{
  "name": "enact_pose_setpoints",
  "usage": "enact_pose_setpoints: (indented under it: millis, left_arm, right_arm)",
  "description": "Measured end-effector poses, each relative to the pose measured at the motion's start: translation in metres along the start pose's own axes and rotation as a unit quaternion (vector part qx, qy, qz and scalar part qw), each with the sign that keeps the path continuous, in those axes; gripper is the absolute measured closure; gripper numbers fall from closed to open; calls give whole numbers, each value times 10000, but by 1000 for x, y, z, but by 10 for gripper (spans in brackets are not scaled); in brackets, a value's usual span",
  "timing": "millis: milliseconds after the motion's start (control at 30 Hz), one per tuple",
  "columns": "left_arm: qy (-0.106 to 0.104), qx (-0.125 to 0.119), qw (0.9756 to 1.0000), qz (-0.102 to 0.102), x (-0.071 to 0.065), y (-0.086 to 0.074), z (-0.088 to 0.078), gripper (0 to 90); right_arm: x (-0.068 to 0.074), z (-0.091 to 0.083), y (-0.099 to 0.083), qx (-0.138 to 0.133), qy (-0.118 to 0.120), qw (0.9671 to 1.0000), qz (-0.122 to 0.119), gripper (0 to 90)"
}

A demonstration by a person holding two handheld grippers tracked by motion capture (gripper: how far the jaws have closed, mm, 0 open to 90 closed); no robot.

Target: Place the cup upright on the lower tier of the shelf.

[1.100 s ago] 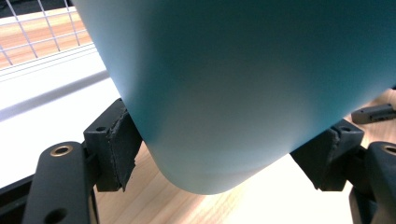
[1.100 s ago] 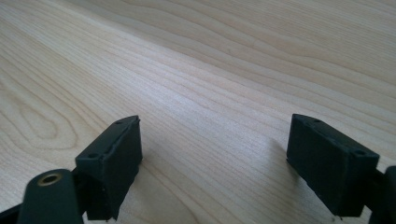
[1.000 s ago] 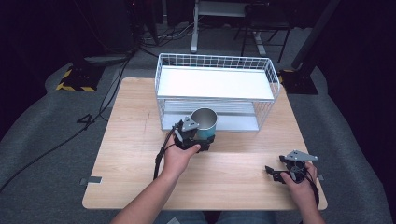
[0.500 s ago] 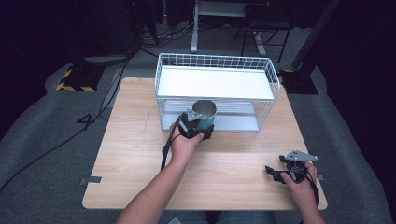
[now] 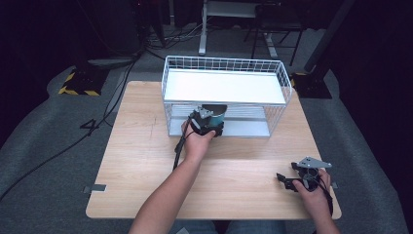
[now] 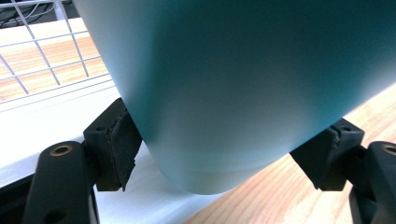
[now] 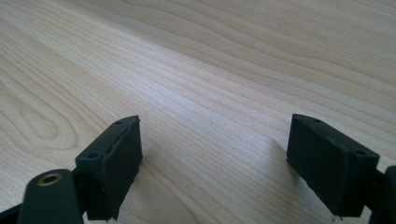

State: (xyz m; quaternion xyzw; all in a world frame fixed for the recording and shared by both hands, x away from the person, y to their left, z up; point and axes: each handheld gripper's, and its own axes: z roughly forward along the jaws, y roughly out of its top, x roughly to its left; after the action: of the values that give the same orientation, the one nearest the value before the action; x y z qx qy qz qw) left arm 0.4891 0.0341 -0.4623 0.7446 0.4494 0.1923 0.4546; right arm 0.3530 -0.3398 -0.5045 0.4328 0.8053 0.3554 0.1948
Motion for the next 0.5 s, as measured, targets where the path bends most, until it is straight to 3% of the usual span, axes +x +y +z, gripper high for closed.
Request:
enact_pose_setpoints:
  millis: [300,333,367,400,500]
  left_arm:
    - [184,-42,9998,-15,7,0,15,241]
    - [-151,-44,9998,94,11,2,20,241]
    - [-151,-44,9998,94,11,2,20,241]
    - [76,-56,9999,64,10,3,20,241]
    - [158,-63,9998,-34,10,3,23,241]
  right_arm:
    - [0,0,0,0,0,10000,0,185]
    - [0,0,0,0,1,10000,0,185]
    - [0,0,0,0,1,10000,0,185]
    - [0,0,0,1,0,10000,0,185]
    - [0,0,0,0,1,10000,1,185]
